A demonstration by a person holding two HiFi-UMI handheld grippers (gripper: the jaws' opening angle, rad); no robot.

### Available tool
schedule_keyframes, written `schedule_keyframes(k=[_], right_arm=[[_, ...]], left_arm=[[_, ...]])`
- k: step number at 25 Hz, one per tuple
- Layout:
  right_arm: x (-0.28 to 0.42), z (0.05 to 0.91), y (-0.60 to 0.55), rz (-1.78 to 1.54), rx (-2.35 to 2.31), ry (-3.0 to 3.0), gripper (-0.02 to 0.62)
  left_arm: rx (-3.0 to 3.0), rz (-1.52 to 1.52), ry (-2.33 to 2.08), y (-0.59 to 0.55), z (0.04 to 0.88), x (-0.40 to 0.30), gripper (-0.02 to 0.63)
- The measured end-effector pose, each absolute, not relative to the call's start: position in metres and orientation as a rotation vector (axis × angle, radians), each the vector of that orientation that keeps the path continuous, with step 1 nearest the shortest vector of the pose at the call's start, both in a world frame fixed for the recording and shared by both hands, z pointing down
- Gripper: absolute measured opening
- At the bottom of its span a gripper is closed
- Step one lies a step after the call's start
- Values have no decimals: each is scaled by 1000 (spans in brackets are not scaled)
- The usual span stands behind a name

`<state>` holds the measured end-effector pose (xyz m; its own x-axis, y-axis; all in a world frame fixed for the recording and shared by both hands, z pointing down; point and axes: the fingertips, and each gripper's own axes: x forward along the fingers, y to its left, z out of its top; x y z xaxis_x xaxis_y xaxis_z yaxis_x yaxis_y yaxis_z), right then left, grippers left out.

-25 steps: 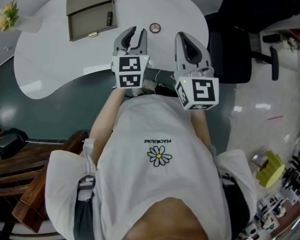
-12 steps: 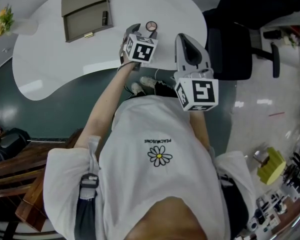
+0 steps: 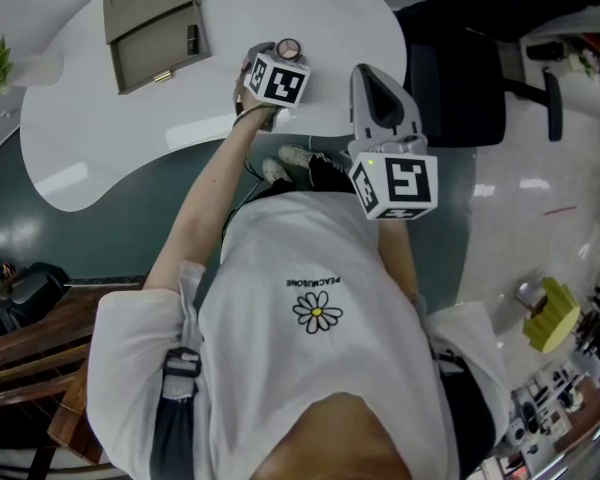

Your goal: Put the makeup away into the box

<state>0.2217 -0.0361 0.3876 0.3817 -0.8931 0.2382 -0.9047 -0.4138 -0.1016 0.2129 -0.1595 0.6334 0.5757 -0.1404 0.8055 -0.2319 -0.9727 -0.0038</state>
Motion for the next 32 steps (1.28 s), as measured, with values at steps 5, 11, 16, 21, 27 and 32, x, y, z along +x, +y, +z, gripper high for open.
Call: schedule_keyframes(k=[5,11,16,21,27,32], right_arm=[[227,393,-31,422,2589,-1660,31],[227,393,-35,425,2582,-1684,31],[218,389,-47,398,2525,-1748,31],[203,380,-67,350,2462,-1831,31],[174,372,-94,300,2346,-1953,31],[144,366,-118,246,2233,-2052,31]], left_arm=[[2718,1376,-268,-154,633,216,225],[2732,1328,-277,-153,625,216,222],[2893,1145,-344,-152,565,217,221],[2944,840,-477,-161,490,198,221],[2953,423,-702,-174,411,142,221],[2855,266,-847,-183,401,90,222]])
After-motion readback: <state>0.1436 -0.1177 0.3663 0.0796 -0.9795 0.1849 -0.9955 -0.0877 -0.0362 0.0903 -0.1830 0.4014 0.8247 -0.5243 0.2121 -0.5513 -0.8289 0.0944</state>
